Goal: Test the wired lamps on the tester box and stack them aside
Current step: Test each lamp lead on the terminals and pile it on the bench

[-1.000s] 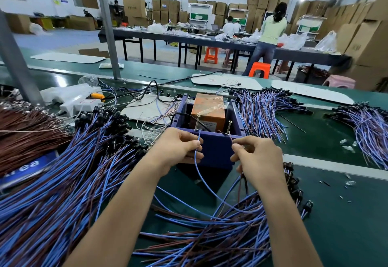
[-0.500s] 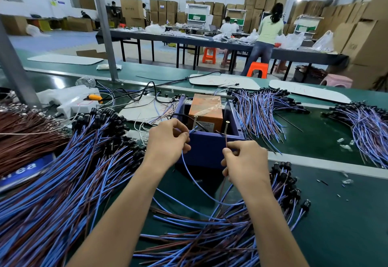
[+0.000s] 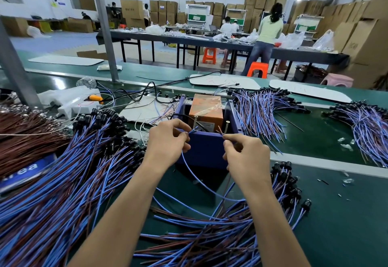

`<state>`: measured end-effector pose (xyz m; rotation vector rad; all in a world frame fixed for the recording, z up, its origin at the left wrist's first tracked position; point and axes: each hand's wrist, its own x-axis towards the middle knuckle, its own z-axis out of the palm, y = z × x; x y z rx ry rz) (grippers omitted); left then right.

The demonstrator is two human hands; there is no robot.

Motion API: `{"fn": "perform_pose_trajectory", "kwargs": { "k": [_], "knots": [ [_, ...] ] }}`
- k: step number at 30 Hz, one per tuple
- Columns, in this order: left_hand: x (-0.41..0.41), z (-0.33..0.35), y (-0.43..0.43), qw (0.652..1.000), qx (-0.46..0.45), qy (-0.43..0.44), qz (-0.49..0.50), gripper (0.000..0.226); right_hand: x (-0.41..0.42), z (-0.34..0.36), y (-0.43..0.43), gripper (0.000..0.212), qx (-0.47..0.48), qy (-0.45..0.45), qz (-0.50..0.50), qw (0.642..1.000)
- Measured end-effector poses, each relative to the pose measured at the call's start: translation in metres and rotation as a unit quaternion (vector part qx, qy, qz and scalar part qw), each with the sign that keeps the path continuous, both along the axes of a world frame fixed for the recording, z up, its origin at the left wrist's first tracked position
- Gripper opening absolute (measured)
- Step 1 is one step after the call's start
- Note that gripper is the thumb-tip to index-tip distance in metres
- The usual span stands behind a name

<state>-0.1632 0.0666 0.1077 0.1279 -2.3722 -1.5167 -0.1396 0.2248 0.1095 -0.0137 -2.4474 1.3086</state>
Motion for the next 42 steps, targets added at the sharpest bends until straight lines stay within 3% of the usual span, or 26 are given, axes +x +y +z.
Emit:
{"fn": "perform_pose_trajectory", "kwargs": {
  "k": [4, 9, 23, 26, 29, 32, 34, 36, 38, 40, 42],
  "knots": [
    [0.001, 0.000, 0.000, 1.000, -0.004, 0.005, 0.002, 0.023, -0.002, -0.002, 0.007, 0.028, -0.008, 0.006, -0.010, 1.000],
    [0.001, 0.002, 0.001, 1.000, -0.006, 0.015, 0.005, 0.030, -0.006, -0.005, 0.012, 0.018, -0.028, 0.009, -0.023, 0.999],
    [0.001, 0.005, -0.001, 1.000, -0.005, -0.007, -0.012, 0.022, -0.009, -0.006, 0.017, 0.025, -0.021, 0.031, -0.033, 0.999],
    [0.004, 0.012, -0.004, 0.996, 0.013, -0.029, -0.080, 0.021, -0.006, -0.002, 0.017, 0.031, -0.038, 0.004, 0.047, 0.998],
    [0.013, 0.025, -0.007, 0.977, 0.101, 0.011, -0.189, 0.021, -0.003, -0.001, 0.016, 0.045, -0.056, -0.101, 0.198, 0.973],
    [0.014, 0.032, -0.016, 0.969, 0.139, 0.059, -0.195, 0.033, 0.002, 0.001, 0.014, 0.024, 0.070, -0.224, 0.331, 0.914],
    [0.007, 0.028, -0.027, 0.990, 0.064, 0.062, -0.110, 0.018, 0.006, 0.001, 0.011, 0.021, 0.140, -0.273, 0.377, 0.874],
    [-0.003, 0.016, -0.043, 0.992, -0.124, 0.001, -0.007, 0.016, 0.008, 0.001, 0.010, 0.023, 0.159, -0.281, 0.381, 0.866],
    [-0.008, 0.000, -0.059, 0.947, -0.294, -0.131, 0.015, 0.022, 0.008, 0.001, 0.010, 0.023, 0.169, -0.263, 0.375, 0.873],
    [-0.010, -0.016, -0.066, 0.898, -0.369, -0.239, -0.027, 0.029, 0.008, 0.001, 0.012, 0.023, 0.172, -0.258, 0.372, 0.875],
    [-0.012, -0.029, -0.065, 0.873, -0.406, -0.267, -0.052, 0.033, 0.008, 0.000, 0.013, 0.023, 0.166, -0.262, 0.371, 0.875]
  ]
}}
